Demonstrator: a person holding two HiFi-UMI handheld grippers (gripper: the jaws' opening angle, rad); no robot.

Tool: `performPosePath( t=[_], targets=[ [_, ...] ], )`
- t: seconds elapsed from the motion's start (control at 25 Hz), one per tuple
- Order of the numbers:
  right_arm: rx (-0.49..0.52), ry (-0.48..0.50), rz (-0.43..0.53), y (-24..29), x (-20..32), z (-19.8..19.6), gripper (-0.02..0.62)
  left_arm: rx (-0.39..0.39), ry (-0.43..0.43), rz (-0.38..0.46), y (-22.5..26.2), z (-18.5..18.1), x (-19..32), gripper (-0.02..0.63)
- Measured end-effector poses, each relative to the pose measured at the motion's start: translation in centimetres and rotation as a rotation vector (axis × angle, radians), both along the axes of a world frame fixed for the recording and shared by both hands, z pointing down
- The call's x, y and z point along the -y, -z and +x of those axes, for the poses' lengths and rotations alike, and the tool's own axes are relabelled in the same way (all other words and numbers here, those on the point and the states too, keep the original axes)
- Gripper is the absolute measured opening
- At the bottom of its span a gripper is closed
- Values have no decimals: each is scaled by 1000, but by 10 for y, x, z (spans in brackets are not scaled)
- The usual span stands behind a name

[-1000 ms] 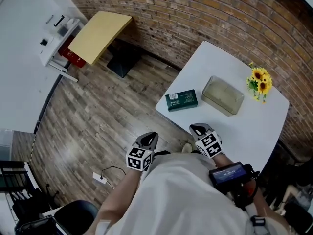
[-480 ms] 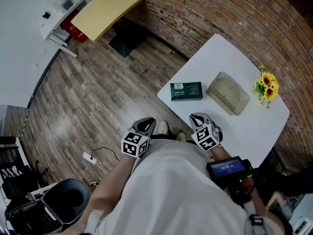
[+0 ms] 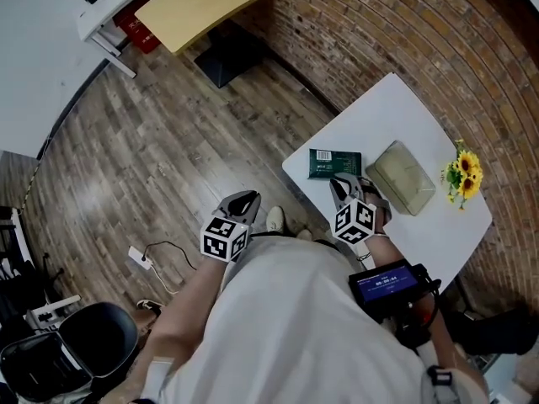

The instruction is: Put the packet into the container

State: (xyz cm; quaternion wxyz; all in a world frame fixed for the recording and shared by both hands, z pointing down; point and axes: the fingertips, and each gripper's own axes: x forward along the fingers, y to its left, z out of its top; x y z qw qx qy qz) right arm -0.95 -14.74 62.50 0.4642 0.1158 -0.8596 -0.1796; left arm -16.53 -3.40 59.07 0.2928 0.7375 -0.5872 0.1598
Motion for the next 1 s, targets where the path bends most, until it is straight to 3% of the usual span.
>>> performPosePath(
  t=[0.48, 0.8, 1.0],
  targets=[
    [-297, 104, 179, -37, 9, -4, 276, 19, 23, 6, -10, -26, -2, 37],
    [-361, 139, 326, -48, 19, -7, 281, 22, 31, -8, -13, -39, -5, 37],
    [-365, 159, 297, -55, 20, -10, 278, 15, 20, -9, -12, -38, 0, 37]
  ],
)
